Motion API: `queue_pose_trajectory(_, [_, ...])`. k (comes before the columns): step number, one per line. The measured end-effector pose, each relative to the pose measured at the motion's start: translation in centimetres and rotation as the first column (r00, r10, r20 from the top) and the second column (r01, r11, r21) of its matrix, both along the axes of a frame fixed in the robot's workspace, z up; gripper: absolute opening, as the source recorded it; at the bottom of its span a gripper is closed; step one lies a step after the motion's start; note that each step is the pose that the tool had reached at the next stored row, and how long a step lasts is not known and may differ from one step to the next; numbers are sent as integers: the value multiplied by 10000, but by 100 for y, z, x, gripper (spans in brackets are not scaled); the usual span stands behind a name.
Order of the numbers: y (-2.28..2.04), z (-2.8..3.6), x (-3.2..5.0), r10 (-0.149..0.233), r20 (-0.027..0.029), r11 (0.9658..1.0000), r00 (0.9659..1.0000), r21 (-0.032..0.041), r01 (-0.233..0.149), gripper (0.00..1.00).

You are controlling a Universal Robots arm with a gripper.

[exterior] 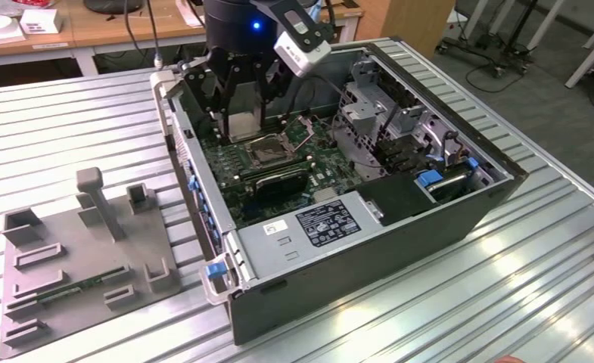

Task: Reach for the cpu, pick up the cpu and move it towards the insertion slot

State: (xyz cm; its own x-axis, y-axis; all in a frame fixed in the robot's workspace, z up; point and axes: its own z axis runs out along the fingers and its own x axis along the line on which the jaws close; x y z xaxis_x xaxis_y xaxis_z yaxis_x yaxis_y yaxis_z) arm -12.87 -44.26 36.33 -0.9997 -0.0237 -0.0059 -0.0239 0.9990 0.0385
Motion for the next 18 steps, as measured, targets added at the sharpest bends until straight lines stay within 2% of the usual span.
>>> queue_pose_trajectory(11, [0, -2, 95, 1, 0, 10000, 10000, 0, -1, 53])
queue_pose_trajectory(18, [0, -6, 209, 0, 0, 10000, 10000, 1, 0, 53])
